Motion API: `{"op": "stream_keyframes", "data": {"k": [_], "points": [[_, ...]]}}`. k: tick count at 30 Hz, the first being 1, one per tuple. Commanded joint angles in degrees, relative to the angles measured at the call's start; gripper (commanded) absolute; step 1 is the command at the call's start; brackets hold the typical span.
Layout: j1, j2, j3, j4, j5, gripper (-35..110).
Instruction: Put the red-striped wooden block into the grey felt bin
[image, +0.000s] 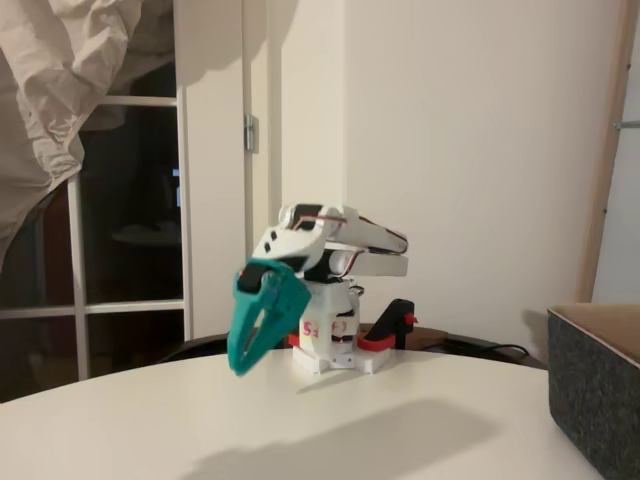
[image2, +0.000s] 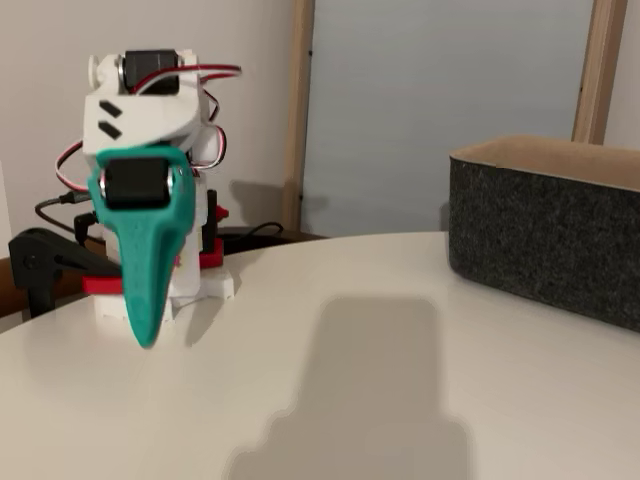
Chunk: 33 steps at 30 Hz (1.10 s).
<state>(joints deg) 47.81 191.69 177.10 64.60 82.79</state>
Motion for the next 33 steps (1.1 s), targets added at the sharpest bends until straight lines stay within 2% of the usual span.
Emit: {"op": "stream_keyframes", "data": {"k": [1,11,33], "points": [[-0.7,2.11,2.29,-1.32,-1.58,0],[-0.88,2.02,2.72,-1.41,2.72,0],[-0.79,2.02,2.72,-1.32,3.25,0]]}}
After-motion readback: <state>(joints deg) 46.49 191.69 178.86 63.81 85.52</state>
